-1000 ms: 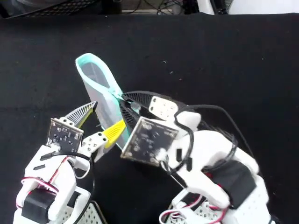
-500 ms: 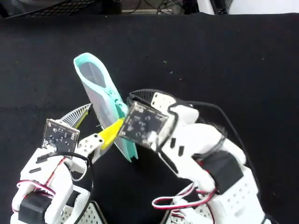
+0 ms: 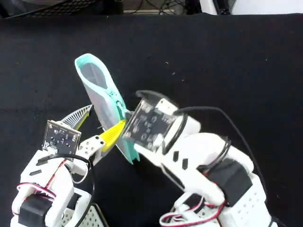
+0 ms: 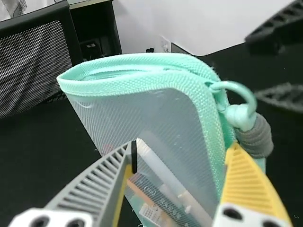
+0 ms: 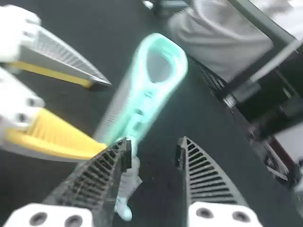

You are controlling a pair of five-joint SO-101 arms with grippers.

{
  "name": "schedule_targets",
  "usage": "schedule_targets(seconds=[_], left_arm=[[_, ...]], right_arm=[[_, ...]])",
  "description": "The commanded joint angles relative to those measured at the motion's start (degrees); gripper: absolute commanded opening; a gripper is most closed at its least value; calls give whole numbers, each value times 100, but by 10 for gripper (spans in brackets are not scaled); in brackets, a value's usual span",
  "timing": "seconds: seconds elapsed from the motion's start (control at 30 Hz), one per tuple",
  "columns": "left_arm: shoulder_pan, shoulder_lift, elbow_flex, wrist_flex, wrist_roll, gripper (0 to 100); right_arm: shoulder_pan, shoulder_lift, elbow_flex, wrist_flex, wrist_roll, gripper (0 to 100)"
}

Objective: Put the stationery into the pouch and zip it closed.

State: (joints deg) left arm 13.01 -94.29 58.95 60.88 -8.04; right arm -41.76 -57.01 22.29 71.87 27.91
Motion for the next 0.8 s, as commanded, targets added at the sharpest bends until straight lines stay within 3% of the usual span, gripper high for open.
schedule_targets(seconds=[0.0, 0.2, 0.43, 0.57, 0.77], left_arm=[[66, 26, -198, 18, -44, 310], [66, 26, -198, 26, -44, 310], [66, 26, -198, 26, -44, 310], [66, 26, -198, 26, -44, 310], [66, 26, -198, 26, -44, 310]], right_arm=[[-132, 13, -66, -255, -70, 156], [-123, 295, 497, -958, -246, 156], [-123, 321, 523, -1046, -378, 149], [-114, 295, 497, -1046, -220, 8], [-114, 207, 479, -826, 220, 15]])
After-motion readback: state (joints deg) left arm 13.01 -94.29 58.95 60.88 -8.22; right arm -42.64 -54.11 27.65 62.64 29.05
